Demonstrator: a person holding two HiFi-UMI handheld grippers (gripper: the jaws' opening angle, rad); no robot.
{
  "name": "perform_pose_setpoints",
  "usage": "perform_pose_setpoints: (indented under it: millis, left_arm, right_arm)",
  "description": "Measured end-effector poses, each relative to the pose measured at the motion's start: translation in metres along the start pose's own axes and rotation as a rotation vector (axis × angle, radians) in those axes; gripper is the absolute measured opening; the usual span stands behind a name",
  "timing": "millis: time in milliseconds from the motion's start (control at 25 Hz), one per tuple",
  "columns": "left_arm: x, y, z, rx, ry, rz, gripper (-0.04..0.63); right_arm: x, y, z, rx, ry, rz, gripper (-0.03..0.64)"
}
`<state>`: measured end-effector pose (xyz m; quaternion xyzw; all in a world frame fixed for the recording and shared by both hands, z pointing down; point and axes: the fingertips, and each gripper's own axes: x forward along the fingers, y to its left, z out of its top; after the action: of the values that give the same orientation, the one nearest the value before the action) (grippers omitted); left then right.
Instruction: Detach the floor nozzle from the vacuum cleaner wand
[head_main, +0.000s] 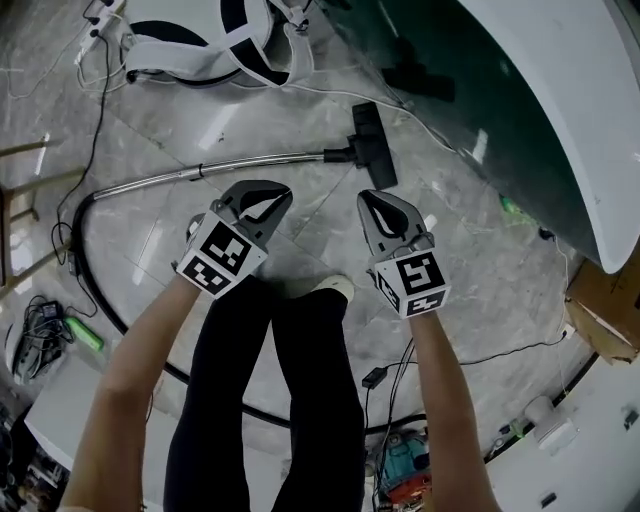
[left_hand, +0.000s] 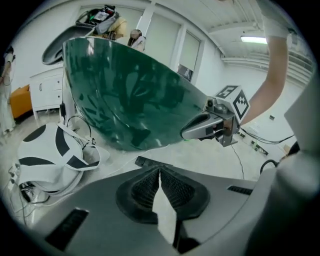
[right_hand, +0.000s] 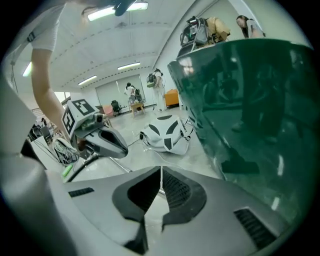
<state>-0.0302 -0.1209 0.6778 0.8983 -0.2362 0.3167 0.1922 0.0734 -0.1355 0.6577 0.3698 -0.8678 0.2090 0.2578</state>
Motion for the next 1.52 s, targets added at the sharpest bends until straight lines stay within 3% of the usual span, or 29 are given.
perform_pose_setpoints:
  millis: [160, 400, 600, 680, 800, 1080, 1200, 1360, 1520]
  left_arm:
    - [0.049, 0.013, -0.051, 0.031, 0.108, -0.012, 0.009]
    - [0.112, 0.039, -0.091, 0.198, 0.217, 0.064, 0.025]
    - [0.160, 0.059, -0.127, 0.235, 0.322, 0.081, 0.169]
    - [0.174, 0.066, -0.145, 0.251, 0.376, 0.077, 0.195]
    - [0.191, 0.073, -0.162, 0.292, 0.445, 0.064, 0.210]
    - [0.221, 0.080, -0.184, 0.394, 0.560, 0.041, 0.213]
    - [0.228, 0.079, -0.192, 0.462, 0.599, 0.023, 0.213]
    - [0.235, 0.079, -0.211, 0.521, 0.673, -0.005, 0.213]
    - [0.238, 0.087, -0.212, 0.557, 0.677, 0.017, 0.205]
  right_arm:
    - [0.043, -0.019, -0.060, -0.102, 0.113, -0.026, 0.014]
    - [0.093, -0.040, -0.129, -0.294, 0.309, 0.055, 0.015]
    - [0.125, -0.067, -0.157, -0.438, 0.370, 0.041, 0.037]
    - [0.138, -0.075, -0.171, -0.495, 0.413, 0.047, 0.120]
    - [0.153, -0.081, -0.188, -0.644, 0.467, 0.054, 0.199]
    - [0.192, -0.081, -0.218, -0.993, 0.581, 0.111, 0.213]
    - [0.203, -0.087, -0.234, -1.061, 0.659, 0.129, 0.222]
    - [0.215, -0.098, -0.240, -1.082, 0.699, 0.083, 0.222]
    - [0.221, -0.100, -0.242, -1.278, 0.728, 0.079, 0.195]
